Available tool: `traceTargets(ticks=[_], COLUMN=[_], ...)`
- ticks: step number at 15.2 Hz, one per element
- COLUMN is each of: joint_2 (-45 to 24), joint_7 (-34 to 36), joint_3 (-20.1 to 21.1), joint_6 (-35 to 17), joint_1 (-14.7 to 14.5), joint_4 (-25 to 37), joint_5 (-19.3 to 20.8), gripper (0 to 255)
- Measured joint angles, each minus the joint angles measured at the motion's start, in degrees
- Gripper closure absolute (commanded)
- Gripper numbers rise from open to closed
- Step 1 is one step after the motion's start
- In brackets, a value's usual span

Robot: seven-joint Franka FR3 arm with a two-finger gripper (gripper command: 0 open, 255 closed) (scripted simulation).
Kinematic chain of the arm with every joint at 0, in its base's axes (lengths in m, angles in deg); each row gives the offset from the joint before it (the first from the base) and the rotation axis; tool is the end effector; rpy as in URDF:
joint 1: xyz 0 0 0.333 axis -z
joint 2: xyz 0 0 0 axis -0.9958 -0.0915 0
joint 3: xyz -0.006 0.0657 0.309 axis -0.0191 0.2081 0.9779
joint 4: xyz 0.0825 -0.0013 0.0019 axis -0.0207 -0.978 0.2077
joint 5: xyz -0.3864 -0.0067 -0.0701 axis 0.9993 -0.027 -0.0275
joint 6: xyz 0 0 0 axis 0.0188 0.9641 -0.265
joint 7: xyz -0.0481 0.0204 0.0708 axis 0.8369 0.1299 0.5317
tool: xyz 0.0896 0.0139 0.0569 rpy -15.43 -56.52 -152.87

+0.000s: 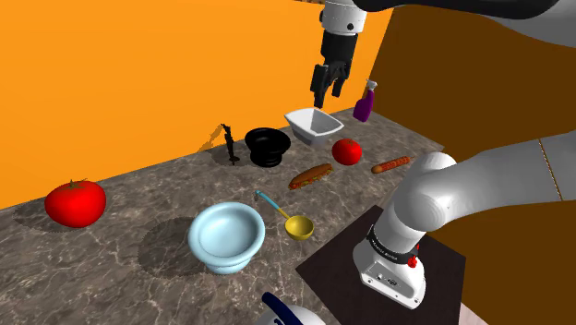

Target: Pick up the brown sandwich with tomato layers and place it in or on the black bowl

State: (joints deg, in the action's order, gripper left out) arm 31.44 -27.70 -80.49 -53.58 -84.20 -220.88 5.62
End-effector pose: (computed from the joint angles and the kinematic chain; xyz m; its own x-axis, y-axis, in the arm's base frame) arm 0.3116 0.0152 0.5895 0.9994 0.0198 -0.0288 0.0220 -0.9967 0.0775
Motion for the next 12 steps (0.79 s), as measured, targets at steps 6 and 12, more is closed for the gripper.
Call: traceTargets(ticks=[6, 12], joint_2=[1.29, 1.31], joint_7=[-10.03, -25.38], joint_3=[-3.69, -10.14], joint_6=[-6.79, -17.79], joint_1=[-2.25, -4.63], joint_4=[-8.15, -18.82], joint_5=[2.75, 7.93], gripper=[0, 0])
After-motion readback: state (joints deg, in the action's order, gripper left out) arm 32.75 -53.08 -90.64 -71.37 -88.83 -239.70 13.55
